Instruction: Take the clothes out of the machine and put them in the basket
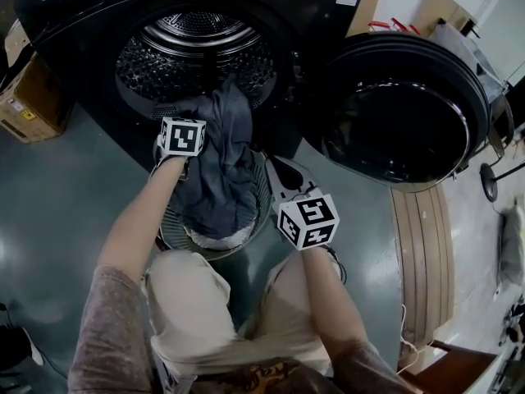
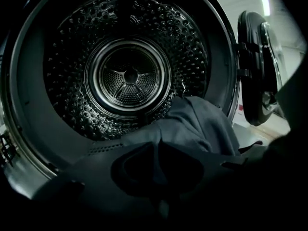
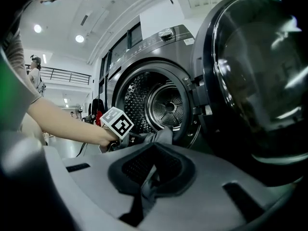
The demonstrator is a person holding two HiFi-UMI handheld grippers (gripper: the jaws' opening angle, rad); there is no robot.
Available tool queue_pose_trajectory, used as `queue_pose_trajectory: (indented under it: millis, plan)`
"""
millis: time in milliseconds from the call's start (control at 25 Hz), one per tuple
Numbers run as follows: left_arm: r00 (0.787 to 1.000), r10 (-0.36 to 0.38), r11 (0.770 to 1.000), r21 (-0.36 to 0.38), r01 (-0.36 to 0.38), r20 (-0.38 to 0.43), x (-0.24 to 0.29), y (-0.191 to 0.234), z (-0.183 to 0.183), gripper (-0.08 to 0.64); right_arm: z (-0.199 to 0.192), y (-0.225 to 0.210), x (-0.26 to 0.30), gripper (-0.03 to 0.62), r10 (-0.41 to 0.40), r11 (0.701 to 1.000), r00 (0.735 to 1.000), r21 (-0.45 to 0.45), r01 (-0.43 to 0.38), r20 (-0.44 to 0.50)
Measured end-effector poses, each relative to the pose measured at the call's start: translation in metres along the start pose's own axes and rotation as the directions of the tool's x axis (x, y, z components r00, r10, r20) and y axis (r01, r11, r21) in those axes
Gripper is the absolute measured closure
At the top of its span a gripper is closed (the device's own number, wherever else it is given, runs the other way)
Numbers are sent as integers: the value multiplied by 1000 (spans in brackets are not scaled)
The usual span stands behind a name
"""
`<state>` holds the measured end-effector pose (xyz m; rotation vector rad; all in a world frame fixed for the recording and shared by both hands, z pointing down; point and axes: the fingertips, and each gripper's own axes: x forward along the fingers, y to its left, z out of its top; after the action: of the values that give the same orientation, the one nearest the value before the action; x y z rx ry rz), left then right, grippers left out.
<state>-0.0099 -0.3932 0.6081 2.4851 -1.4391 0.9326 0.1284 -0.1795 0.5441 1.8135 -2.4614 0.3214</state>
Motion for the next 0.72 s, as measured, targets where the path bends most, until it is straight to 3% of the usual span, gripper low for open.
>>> queue_pose_trajectory:
  millis: [200,360,480,640,720]
  plan:
    - [995,-97,995,-16,97,4,-15,-7,1,528,-2,1,4,595,10,1000,1000,-5,-10,-1]
    - [990,-138,989,54,137,11,-24,-19,6,516,-3,-1,5,595,9,1000,1000,13,-9,-3]
    - [985,-173,985,9,173,-2,-17,-28,3,361,-4,3,5,595,17,1000,1000,11,-17,-6]
    - [988,-156,988,-18,156,-19,-3,-35,-1,377,0,1,-1,595,11,1000,1000,6,-11,3]
    - [994,-110,994,-6,110,-19,1,-33,-1,450,1,-3,-4,595,2,1000,1000,13,-2,8]
